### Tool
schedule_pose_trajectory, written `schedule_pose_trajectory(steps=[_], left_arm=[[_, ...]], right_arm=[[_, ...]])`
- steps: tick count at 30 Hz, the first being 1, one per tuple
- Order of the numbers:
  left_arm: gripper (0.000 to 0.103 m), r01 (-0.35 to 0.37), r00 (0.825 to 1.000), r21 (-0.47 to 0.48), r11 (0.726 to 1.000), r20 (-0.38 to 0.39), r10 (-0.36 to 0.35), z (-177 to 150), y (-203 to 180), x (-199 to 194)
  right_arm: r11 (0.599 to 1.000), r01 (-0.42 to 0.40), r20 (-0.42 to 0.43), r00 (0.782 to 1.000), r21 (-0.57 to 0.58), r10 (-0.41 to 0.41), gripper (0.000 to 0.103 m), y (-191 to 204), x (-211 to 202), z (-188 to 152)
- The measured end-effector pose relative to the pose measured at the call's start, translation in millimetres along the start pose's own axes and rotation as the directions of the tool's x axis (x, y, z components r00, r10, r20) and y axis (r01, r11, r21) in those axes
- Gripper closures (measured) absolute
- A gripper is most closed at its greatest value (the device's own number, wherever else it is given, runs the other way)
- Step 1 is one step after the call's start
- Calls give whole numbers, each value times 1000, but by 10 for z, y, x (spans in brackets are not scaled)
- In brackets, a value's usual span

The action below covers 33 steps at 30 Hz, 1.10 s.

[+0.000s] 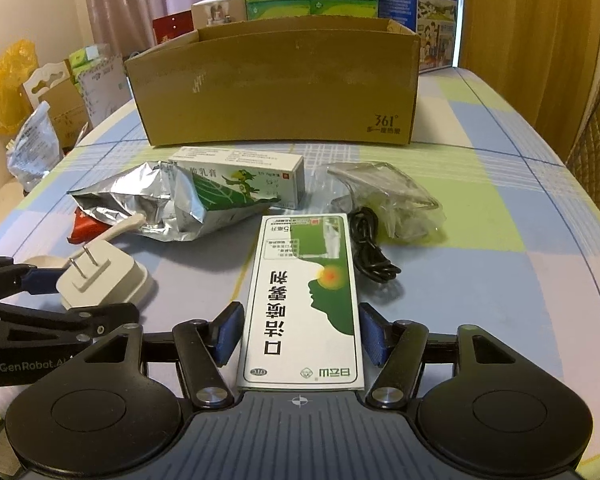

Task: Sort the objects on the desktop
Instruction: 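Grasp the white plug adapter with the left tool while the right tool grasps the green spray box, then lift the plug adapter and green spray box with both tools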

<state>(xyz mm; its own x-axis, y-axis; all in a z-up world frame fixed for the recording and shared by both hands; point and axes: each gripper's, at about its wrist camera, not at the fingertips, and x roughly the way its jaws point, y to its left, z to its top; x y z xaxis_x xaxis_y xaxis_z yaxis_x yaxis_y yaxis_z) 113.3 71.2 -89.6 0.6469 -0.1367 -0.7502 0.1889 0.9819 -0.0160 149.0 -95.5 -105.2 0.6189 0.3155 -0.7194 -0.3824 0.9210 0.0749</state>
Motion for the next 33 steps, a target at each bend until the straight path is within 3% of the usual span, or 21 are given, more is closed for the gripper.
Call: schedule_pose_trajectory(steps=[8,33], left_arm=[[41,2,1000,-2,1000,2,-2,10,-15,11],[42,-14,1000,15,1000,-8,14,88,-118,-45]], right_arm=[[1000,4,2,1000,-20,-4,50,60,34,-12],[1000,-3,52,999,11,3,50,72,-106,20]])
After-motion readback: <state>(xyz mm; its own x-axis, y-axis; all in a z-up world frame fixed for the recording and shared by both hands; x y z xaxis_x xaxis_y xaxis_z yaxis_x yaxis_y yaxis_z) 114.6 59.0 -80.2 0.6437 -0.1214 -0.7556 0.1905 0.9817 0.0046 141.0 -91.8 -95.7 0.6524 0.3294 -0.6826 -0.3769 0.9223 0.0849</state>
